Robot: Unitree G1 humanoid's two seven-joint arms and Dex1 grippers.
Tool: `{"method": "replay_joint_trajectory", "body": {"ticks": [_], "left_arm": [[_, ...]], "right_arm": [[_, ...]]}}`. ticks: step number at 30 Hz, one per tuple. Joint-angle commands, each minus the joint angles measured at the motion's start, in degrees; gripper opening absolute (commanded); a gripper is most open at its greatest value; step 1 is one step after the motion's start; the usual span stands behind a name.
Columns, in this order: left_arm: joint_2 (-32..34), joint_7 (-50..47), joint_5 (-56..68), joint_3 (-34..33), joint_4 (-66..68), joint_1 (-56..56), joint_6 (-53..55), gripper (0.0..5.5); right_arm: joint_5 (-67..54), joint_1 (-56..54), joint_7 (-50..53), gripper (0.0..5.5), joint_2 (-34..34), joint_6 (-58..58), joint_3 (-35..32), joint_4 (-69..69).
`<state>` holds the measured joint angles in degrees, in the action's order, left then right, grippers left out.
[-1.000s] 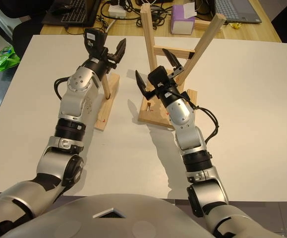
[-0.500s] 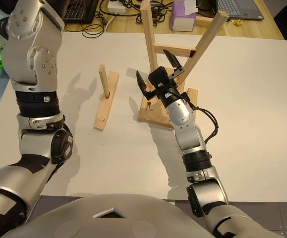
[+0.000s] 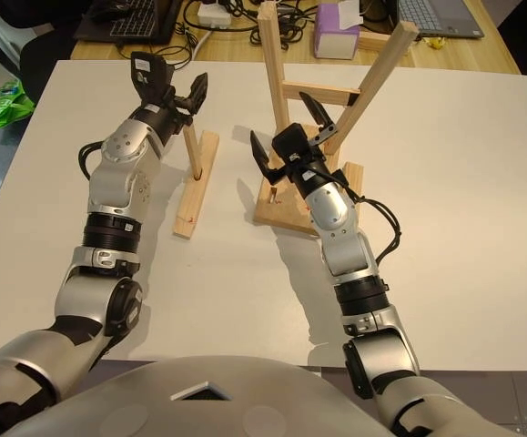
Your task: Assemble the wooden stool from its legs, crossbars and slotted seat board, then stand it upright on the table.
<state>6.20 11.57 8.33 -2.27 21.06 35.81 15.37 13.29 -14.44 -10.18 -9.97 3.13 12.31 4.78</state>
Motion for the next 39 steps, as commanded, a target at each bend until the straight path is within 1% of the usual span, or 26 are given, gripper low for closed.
{"method": "replay_joint_trajectory", "body": {"ticks": [1, 4, 6, 9, 11, 14, 16, 18, 20, 22, 26, 28, 31, 34, 39], "left_arm": [[0.5, -1.1, 3.2, -2.3, -11.8, 6.2, 6.3, 3.35], [1.4, -2.5, 5.1, -4.4, -18.0, 8.5, 10.5, 3.35], [2.9, -2.7, 5.5, -5.9, -19.4, 7.9, 12.2, 3.35], [7.2, -1.7, 5.2, -8.5, -17.7, 5.7, 12.7, 3.35], [11.9, 0.8, 4.5, -9.2, -16.1, 3.5, 13.7, 3.35], [20.7, 7.2, 1.6, -7.2, -16.8, -8.3, 15.7, 3.35], [24.9, 13.6, 1.6, -3.9, -20.6, -20.1, 18.2, 3.35], [27.7, 20.3, 3.7, -0.4, -26.5, -30.3, 21.2, 3.35], [27.4, 22.6, 5.6, 0.0, -29.2, -33.3, 23.1, 3.35], [26.5, 22.1, 5.6, -0.1, -28.9, -32.6, 23.4, 3.35], [25.0, 19.8, 4.3, 1.1, -27.3, -30.7, 22.5, 3.35], [24.1, 20.0, 4.3, 2.9, -27.7, -30.3, 22.6, 3.35], [21.8, 20.1, 4.4, 7.0, -30.6, -32.0, 24.2, 3.35], [19.4, 19.4, 4.4, 11.0, -33.9, -33.8, 25.7, 3.35], [15.7, 17.2, 5.3, 13.5, -38.4, -33.7, 28.8, 3.35]], "right_arm": [[0.4, 0.2, 0.0, 5.40, -0.2, 0.0, 0.0, -0.1], [0.4, 0.2, 0.1, 5.40, -0.1, 0.2, -0.1, -0.1], [0.4, 0.4, 0.2, 5.40, -0.1, 0.3, -0.1, -0.6], [0.1, 0.8, -0.5, 5.40, -1.1, 0.3, -0.6, -2.2], [0.1, 1.0, -1.0, 5.40, -2.3, 0.4, -1.3, -3.1], [-0.6, 2.0, -1.3, 5.40, -3.8, 0.2, -2.8, -6.2], [-1.8, 3.1, -2.1, 5.40, -4.9, -0.5, -4.4, -9.5], [-3.2, 3.6, -3.2, 5.40, -6.3, -1.6, -6.3, -12.5], [-4.8, 4.2, -4.2, 5.40, -6.7, -2.1, -7.5, -14.0], [-7.1, 5.0, -5.6, 5.40, -6.0, -3.1, -7.3, -14.4], [-22.7, 5.9, -10.7, 5.40, 1.8, -16.5, -5.2, -17.8], [-26.7, 5.7, -10.4, 5.40, 4.2, -21.1, -5.6, -17.9], [-27.9, 2.9, -9.2, 5.40, 6.6, -24.2, -5.1, -15.0], [-26.8, 0.3, -8.8, 5.40, 6.9, -25.4, -3.9, -13.3], [-25.1, -1.1, -10.3, 5.40, 5.1, -27.9, -1.2, -12.7]]}}
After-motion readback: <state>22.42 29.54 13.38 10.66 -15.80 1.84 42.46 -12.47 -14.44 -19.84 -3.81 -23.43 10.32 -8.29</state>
